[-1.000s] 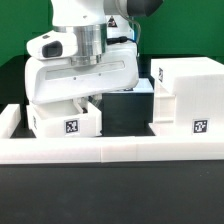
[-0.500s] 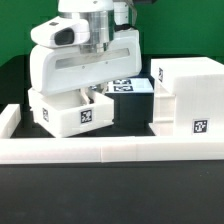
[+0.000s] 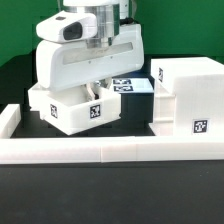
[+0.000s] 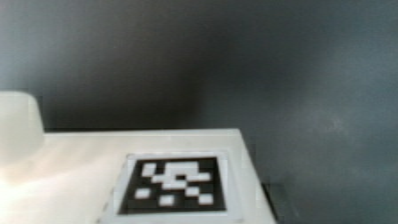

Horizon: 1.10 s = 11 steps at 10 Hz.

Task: Assemble drawer

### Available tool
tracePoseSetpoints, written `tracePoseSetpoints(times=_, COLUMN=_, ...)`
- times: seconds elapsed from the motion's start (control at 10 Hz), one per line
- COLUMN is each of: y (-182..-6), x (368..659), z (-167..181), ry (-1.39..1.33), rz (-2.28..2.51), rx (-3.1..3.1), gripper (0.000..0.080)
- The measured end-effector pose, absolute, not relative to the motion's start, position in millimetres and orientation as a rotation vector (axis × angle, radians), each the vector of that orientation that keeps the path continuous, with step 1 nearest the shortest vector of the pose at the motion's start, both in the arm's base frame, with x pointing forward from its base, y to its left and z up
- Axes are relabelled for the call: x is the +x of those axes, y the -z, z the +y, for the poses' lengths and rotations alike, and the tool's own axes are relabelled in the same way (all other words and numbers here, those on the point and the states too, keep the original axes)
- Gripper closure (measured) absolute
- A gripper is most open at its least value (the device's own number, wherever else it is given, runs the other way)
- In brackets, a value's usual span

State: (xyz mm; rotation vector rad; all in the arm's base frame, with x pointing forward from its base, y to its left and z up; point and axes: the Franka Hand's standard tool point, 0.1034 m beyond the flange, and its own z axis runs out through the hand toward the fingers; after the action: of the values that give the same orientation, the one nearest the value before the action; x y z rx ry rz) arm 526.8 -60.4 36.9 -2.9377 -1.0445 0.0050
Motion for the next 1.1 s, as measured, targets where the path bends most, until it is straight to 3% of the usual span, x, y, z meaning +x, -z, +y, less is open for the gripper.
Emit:
tracePoseSetpoints(times=0.4, y=-36.0, x=529.4, z=-54.7, ry=-0.013, rz=-1.744, rx=-2.639, gripper=0.0758)
tracePoseSetpoints(times=1.1, y=-30.2, x=529.7, z=-48.1, ry=-0.013, rz=-2.032, rx=-2.439, gripper=0.0758)
